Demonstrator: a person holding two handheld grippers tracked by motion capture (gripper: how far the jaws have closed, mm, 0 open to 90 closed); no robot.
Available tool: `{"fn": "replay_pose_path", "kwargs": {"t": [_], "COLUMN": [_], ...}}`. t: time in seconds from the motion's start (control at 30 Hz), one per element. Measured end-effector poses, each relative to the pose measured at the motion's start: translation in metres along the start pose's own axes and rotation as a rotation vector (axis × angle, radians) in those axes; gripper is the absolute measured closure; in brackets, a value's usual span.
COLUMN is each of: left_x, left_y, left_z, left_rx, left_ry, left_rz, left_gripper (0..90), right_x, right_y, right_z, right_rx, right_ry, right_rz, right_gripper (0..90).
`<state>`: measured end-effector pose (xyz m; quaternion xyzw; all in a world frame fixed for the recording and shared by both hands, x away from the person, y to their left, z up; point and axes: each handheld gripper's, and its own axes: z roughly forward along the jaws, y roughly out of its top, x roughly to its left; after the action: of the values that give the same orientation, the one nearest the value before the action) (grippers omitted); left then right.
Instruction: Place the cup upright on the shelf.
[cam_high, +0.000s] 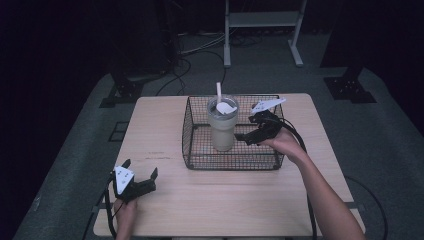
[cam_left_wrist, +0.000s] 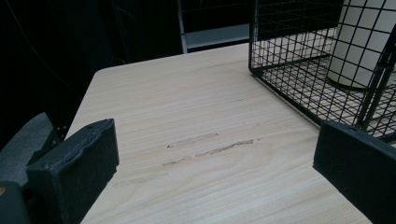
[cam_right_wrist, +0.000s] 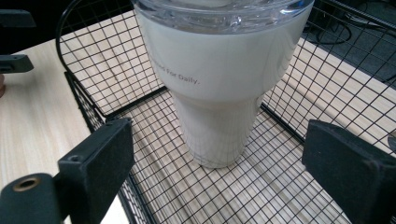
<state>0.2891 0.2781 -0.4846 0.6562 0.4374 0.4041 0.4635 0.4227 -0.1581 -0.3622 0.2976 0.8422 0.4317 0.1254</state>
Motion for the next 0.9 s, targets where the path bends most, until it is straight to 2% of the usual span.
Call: {"fn": "replay_pose_path", "kwargs": {"t": [0.63, 0.9], "left_x": [0.000, 0.000], "left_y": [0.000, 0.000], "left_z": [0.000, 0.000], "left_rx": [0.000, 0.001], "left_ry": [0.000, 0.001], "left_rz": [-0.001, 0.001], "left_gripper": [0.0, 0.0], "right_x": [0.008, 0.014], "right_y": [-0.011, -0.017], "right_z": [-0.029, -0.039], "right_rx": [-0.017, -0.013], "right_ry": [0.008, 0.017], "right_rz": [-0.015, -0.043], "right_gripper": [8.8, 8.8]}}
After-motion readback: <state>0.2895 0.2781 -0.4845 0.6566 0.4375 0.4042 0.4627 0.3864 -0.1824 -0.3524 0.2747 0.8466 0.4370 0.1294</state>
